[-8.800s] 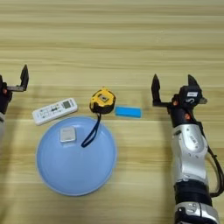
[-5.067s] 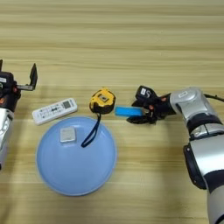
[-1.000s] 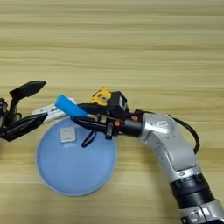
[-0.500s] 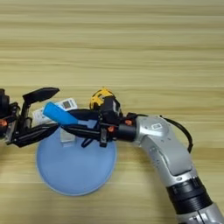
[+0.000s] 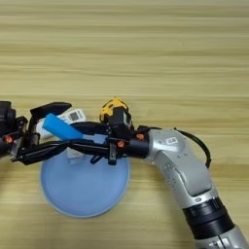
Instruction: Move the objects on the table
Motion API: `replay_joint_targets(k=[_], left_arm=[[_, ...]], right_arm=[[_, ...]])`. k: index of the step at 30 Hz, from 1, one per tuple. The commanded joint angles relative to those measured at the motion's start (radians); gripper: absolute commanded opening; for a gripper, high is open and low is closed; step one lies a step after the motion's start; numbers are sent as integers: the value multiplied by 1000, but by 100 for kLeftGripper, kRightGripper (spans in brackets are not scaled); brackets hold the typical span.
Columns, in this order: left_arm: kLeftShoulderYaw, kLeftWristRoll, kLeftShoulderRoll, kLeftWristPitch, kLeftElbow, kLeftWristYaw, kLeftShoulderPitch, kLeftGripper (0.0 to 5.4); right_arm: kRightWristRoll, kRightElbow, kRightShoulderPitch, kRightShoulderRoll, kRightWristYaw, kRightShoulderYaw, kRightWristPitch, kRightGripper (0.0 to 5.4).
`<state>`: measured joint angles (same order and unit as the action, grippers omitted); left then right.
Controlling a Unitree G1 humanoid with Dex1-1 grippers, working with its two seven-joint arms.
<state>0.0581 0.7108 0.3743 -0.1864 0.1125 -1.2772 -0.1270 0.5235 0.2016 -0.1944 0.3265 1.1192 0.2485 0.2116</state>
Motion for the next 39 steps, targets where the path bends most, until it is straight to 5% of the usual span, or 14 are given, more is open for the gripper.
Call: replay_joint_targets(k=[1,15,28,39], left_arm=[[3,-14,3,9,10,-7,-2,427],[-2,-4,6,3,32,-9,5,285],[-7,0,3,4,42,-5,5,152],[-12,-1,3,5,33,-8,1,144]], right_arm=[[17,17,-2,2,-2,-4,13,142],[104,21,-6,5,7,-42,50,142],[64,-12,-7,8,8,-19,38,142],[48,-23,-9,2,8,-19,33,170]])
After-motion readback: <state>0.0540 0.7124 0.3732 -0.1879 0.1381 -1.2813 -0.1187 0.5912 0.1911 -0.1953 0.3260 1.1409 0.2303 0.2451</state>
